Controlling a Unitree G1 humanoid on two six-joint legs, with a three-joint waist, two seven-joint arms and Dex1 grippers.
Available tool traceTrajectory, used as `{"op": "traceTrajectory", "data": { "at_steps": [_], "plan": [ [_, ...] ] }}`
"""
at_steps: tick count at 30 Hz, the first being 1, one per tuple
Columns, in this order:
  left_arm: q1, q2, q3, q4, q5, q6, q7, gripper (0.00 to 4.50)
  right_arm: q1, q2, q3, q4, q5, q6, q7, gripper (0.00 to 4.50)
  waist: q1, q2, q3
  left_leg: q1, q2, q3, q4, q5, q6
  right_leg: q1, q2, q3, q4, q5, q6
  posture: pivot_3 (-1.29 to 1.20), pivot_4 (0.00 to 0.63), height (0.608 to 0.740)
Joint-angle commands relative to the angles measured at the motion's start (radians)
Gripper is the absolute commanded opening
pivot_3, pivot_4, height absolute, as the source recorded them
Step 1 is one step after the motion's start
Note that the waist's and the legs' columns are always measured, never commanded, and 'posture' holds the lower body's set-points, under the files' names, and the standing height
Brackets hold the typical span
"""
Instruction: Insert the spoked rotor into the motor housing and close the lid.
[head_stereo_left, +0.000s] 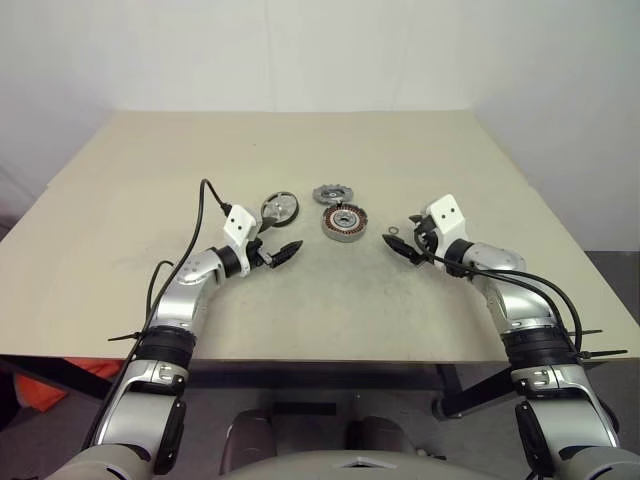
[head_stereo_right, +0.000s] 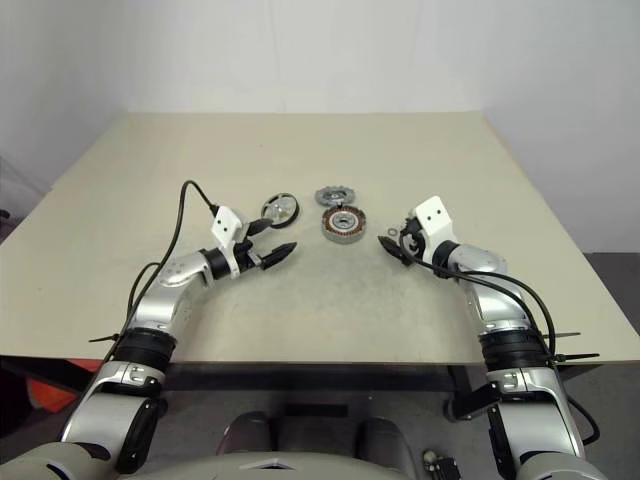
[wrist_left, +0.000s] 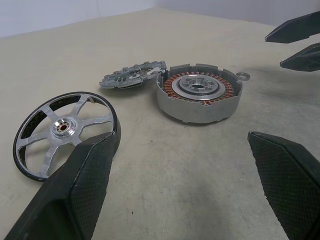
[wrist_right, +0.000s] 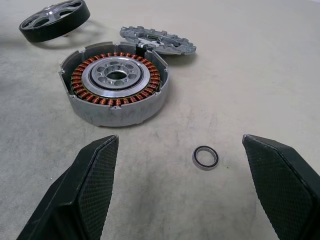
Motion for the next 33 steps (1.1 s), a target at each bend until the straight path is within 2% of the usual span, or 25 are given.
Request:
{"op": "traceTrajectory", "data": {
  "at_steps": [1,33],
  "plan": [
    [-0.016,0.003,-0.002,-0.028,-0.006,-0.010,-0.004,4.47,-0.032,0.002,-0.006,-0.005,-0.001,-0.023,-0.004,4.09,0.000,0.000,0.000,0.000,0.000,0.000,0.000,0.000,0.000,0.000,0.000,0.000,0.000,0.000,0.000,0.00,0.000,0.740],
    [-0.022,0.004,-0.009,-0.027,-0.008,-0.010,0.000,4.47,-0.041,0.008,0.000,0.002,-0.010,-0.019,-0.007,4.09,0.000,0.000,0.000,0.000,0.000,0.000,0.000,0.000,0.000,0.000,0.000,0.000,0.000,0.000,0.000,0.00,0.000,0.740]
  ]
}}
